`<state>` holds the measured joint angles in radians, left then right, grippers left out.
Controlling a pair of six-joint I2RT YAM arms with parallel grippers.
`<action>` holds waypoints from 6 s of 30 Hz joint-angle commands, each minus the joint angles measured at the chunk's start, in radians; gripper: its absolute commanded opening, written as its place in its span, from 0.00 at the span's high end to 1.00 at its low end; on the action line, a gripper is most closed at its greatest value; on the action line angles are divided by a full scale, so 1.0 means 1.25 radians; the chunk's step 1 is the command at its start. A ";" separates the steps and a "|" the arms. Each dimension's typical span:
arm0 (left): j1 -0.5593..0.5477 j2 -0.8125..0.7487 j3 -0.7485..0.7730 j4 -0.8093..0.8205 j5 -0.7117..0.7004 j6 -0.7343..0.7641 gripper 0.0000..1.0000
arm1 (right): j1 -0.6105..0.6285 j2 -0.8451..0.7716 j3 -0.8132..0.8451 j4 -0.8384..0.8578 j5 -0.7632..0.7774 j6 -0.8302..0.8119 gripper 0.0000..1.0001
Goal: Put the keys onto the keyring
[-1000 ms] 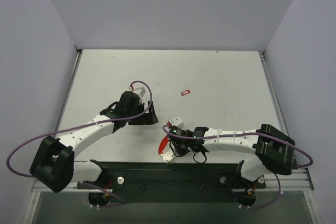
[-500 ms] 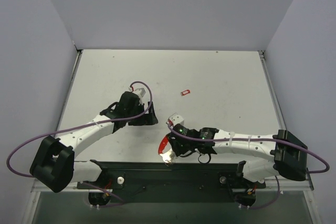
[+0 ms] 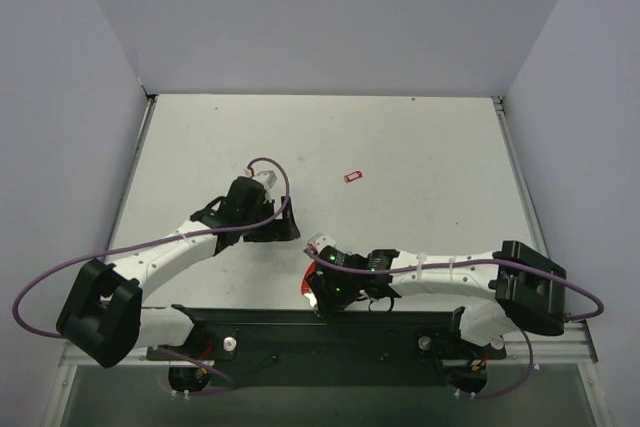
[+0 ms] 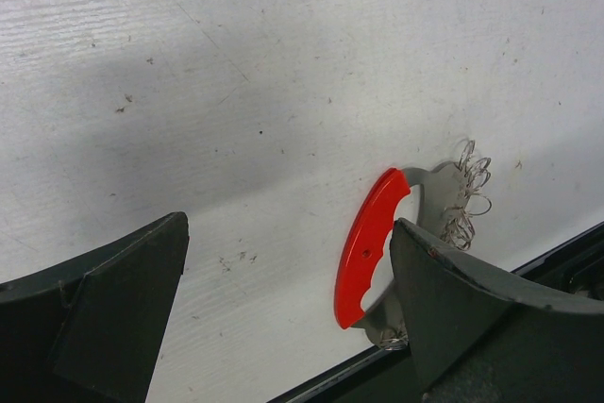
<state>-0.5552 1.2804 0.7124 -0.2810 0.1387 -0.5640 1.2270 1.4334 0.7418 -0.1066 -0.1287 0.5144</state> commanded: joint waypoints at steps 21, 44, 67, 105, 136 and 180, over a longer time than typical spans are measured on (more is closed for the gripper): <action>0.002 -0.040 -0.002 -0.012 -0.024 0.013 0.03 | 0.014 0.074 -0.013 0.020 0.008 0.040 0.90; 0.002 -0.068 -0.024 0.005 -0.009 0.014 0.03 | -0.195 -0.122 0.013 -0.035 0.114 -0.085 1.00; 0.001 -0.079 -0.040 0.009 0.000 0.012 0.03 | -0.089 -0.003 0.042 -0.052 -0.022 -0.036 0.58; 0.001 -0.180 -0.061 -0.015 -0.021 0.019 0.03 | -0.130 -0.014 -0.034 0.055 0.022 0.028 1.00; -0.178 -0.353 -0.077 0.524 0.486 0.031 0.33 | -0.266 -0.326 0.284 -0.169 -0.503 -0.426 1.00; -0.301 -0.308 -0.037 0.598 0.440 0.090 1.00 | -0.286 -0.367 0.280 -0.101 -0.516 -0.344 1.00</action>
<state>-0.9150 0.9092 0.6254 0.3504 0.6941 -0.4370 0.8700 0.9600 1.0550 -0.3035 -0.7654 0.0666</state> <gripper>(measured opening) 0.023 0.029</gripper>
